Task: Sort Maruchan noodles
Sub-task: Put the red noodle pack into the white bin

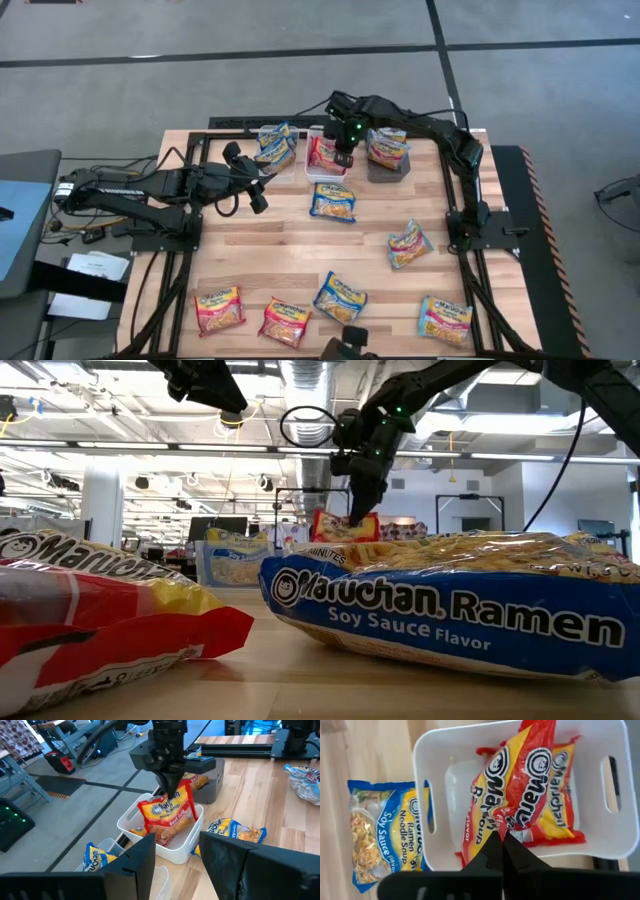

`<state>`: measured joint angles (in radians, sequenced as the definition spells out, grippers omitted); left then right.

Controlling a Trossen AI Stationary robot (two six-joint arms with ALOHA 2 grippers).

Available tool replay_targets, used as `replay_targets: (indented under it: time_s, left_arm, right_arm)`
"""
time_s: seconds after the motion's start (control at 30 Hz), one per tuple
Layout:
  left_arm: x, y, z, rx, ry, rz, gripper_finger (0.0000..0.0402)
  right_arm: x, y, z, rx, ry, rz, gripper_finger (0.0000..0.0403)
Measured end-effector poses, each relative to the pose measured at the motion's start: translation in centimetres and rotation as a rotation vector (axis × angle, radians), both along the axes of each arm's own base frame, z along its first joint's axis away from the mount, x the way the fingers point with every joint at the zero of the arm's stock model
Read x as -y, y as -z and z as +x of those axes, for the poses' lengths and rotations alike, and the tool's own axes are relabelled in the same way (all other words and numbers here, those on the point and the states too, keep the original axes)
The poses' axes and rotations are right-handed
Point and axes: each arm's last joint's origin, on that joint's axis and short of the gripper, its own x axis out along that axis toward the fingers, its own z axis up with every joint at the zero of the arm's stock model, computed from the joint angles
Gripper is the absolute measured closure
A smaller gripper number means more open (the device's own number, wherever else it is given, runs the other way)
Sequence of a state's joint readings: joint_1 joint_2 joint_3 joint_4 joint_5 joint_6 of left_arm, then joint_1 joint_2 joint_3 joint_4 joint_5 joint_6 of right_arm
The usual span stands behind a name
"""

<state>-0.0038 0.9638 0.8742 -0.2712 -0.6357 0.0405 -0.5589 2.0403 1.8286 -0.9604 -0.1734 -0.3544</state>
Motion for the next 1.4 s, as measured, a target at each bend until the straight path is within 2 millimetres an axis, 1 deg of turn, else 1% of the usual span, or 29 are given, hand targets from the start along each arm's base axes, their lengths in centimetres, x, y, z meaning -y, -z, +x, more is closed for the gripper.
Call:
replay_targets:
  time_s: [0.23,0.3,0.5,0.6,0.7,0.83,1.03,1.1,1.2,1.27,1.4]
  left_arm:
    - [0.0,0.0,0.0,0.0,-0.003,0.001,0.0258]
    - [0.0,0.0,0.0,0.0,-0.005,0.002,0.0258]
    - [-0.4,0.0,-0.1,0.0,-0.031,0.004,0.0258]
    - [-0.7,0.0,-0.1,0.0,-0.046,0.004,0.0258]
    - [-1.1,0.0,-0.1,0.0,-0.061,0.003,0.0258]
    - [-1.4,0.0,-0.2,0.002,-0.075,0.0,0.0258]
    - [-1.6,0.0,-0.2,0.015,-0.089,-0.016,0.0258]
    - [-1.6,0.0,-0.2,0.005,-0.084,-0.004,0.0258]
    - [-1.6,0.0,-0.2,-0.003,-0.081,0.005,0.0258]
    - [-1.6,0.0,-0.2,-0.002,-0.081,0.004,0.0258]
    - [-1.6,0.0,-0.2,-0.006,-0.079,0.008,0.0258]
  right_arm:
    - [-1.0,0.0,0.6,-0.004,-0.111,-0.039,0.04]
    - [-1.2,-0.2,0.5,-0.011,-0.131,-0.048,0.04]
    - [-1.2,-2.1,-0.4,0.014,-0.151,-0.114,0.04]
    - [-1.1,-2.8,-0.8,0.042,-0.191,-0.114,0.04]
    - [-0.9,-2.2,-1.1,0.014,-0.216,-0.063,0.04]
    - [-0.6,-0.7,-0.6,0.0,-0.24,-0.033,0.04]
    - [-1.0,-0.8,-0.1,0.026,-0.267,-0.045,0.04]
    - [-0.8,-0.9,0.0,0.045,-0.263,-0.061,0.04]
    - [-0.3,-1.0,0.1,0.068,-0.205,-0.075,0.0399]
    - [0.2,-0.9,0.5,0.111,-0.151,-0.109,0.0396]
    - [0.3,-0.8,0.6,0.102,-0.078,-0.132,0.0375]
